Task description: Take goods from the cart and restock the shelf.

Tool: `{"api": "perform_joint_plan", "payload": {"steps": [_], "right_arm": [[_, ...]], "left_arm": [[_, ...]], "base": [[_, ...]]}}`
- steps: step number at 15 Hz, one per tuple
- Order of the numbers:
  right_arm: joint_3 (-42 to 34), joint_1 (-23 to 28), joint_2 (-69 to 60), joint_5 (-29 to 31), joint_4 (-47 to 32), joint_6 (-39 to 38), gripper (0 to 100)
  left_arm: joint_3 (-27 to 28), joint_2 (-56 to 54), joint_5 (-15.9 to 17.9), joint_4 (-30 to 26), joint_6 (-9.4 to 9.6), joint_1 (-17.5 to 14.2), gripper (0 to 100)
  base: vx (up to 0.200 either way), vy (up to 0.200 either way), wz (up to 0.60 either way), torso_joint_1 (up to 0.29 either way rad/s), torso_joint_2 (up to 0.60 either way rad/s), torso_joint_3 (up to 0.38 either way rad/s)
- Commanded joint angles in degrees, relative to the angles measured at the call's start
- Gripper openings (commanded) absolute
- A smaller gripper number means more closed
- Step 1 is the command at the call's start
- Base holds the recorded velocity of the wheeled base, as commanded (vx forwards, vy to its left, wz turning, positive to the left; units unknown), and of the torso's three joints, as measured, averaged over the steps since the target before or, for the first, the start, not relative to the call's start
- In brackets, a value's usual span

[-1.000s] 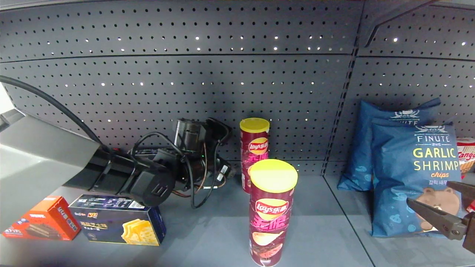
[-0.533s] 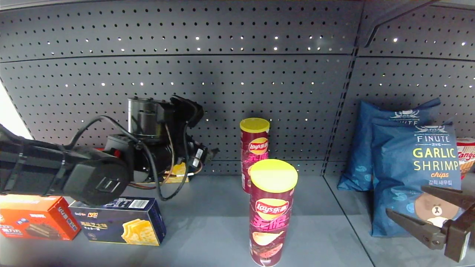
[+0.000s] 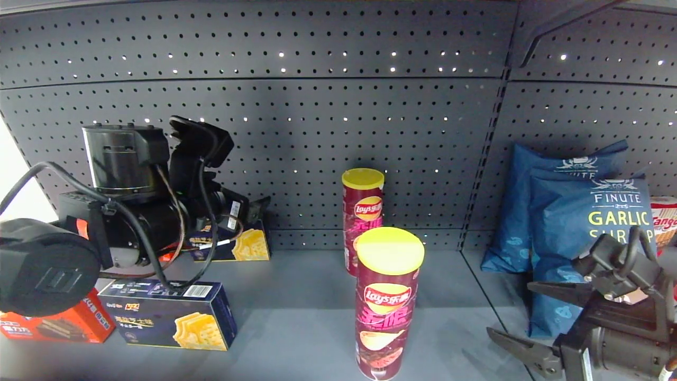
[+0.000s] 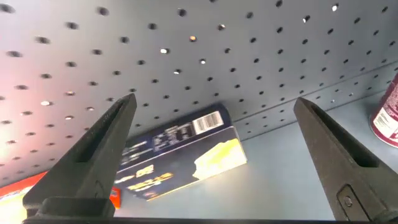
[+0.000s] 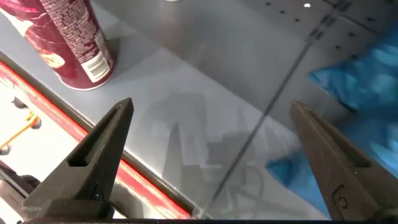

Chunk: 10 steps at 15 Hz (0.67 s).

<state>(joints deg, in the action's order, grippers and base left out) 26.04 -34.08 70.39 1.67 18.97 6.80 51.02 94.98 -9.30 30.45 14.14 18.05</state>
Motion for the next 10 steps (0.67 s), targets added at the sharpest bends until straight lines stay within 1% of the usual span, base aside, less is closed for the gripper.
{"api": "perform_joint_plan", "payload": {"steps": [1,3,4,6,10], "right_arm": [[1.5,-1.5,4.3,0.3,0.0,-0.1,100],[1.8,-1.8,4.9,0.3,0.0,-0.1,100],[3.6,-3.9,7.2,0.3,0.0,-0.1,100],[5.7,-5.3,9.9,0.4,0.0,-0.1,100],[8.8,-6.2,13.2,0.4,0.1,-0.1,100]], "left_arm": [[-0.3,-1.5,0.0,0.0,0.01,-0.4,100],[-0.3,-1.5,0.0,0.0,0.01,-0.4,100],[-0.4,-1.8,0.0,-0.1,0.01,-0.4,100],[-1.1,-1.8,0.1,0.2,0.01,-0.4,100],[-1.0,-1.8,0.1,0.2,0.01,-0.5,100]], "base": [[0.000,0.000,0.00,0.000,0.00,0.000],[0.000,0.000,0.00,0.000,0.00,0.000],[0.000,0.000,0.00,0.000,0.00,0.000],[0.000,0.000,0.00,0.000,0.00,0.000],[0.000,0.000,0.00,0.000,0.00,0.000]]}}
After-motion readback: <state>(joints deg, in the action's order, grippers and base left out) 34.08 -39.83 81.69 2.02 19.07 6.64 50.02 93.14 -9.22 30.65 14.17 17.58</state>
